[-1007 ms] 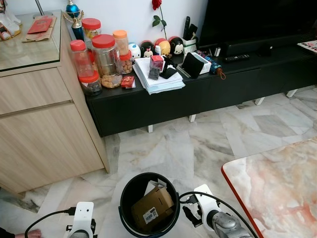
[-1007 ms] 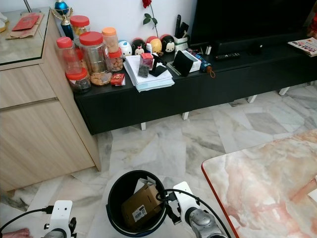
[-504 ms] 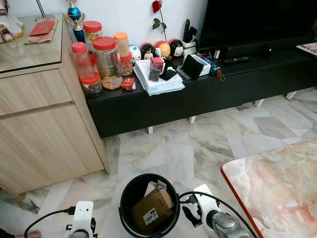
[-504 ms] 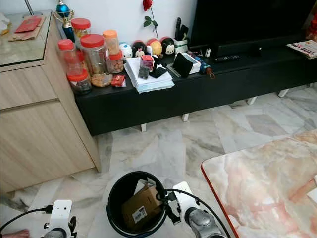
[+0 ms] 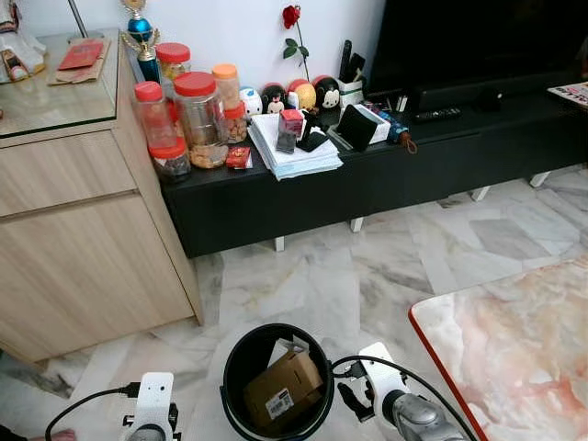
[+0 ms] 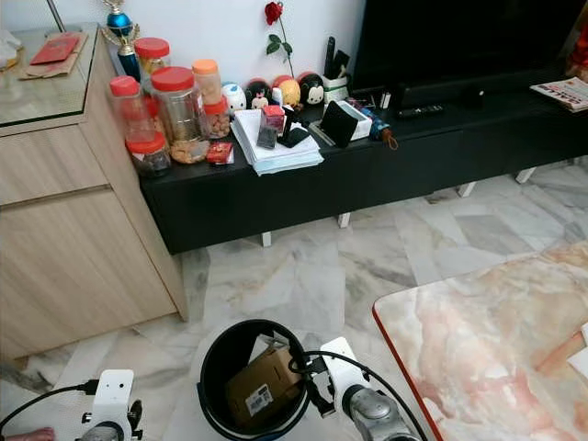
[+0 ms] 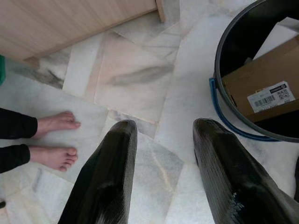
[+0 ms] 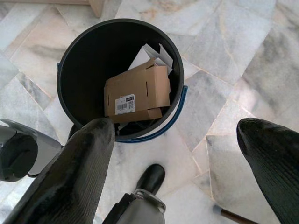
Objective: Picking trash to rubbish bin
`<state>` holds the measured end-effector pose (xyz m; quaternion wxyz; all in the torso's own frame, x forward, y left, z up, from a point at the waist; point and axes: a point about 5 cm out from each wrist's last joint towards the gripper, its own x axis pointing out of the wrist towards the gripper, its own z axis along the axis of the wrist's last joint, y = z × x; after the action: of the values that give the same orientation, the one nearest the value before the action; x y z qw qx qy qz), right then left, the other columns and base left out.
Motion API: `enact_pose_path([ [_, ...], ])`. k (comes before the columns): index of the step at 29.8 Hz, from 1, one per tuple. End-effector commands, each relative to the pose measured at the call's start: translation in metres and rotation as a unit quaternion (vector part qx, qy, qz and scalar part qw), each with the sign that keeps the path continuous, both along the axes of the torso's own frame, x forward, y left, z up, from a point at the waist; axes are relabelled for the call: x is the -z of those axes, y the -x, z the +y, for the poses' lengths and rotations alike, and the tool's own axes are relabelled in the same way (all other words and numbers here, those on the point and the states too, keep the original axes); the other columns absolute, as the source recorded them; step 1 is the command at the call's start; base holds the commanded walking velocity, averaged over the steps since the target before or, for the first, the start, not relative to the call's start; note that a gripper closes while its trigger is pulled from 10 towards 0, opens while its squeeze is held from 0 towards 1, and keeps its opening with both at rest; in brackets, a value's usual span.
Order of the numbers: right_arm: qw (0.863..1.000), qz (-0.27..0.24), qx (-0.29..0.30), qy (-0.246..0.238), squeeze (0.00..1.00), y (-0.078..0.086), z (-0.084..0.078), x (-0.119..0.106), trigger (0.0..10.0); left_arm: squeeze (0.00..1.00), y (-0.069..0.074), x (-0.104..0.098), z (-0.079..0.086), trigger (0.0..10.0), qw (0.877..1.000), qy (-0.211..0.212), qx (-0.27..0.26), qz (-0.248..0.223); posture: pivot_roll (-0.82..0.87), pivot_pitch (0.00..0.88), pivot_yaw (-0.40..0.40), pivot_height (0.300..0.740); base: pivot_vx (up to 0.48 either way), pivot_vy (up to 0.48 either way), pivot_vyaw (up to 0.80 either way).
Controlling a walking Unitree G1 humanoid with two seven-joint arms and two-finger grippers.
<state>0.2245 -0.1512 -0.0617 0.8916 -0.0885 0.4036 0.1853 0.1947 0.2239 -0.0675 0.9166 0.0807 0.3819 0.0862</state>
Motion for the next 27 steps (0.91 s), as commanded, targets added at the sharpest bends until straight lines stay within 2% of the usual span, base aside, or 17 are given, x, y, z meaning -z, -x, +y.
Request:
enact_pose_path([
  [1,1.000,0.009,0.007,-0.003,0.00,0.0040,-0.0005,0.0026,10.0,0.00,0.0027,0.0013,0.0027,10.0,1.000,0.005,-0.011,0.006,-0.03,0.005,-0.016,0.740,0.000,0.000,0.00],
  [27,1.000,0.008,0.004,-0.005,0.00,0.0030,-0.0002,0.0019,10.0,0.00,0.0010,0.0002,0.0032,10.0,1.000,0.011,-0.017,0.000,-0.03,0.000,-0.022,0.740,-0.019,0.000,0.00],
])
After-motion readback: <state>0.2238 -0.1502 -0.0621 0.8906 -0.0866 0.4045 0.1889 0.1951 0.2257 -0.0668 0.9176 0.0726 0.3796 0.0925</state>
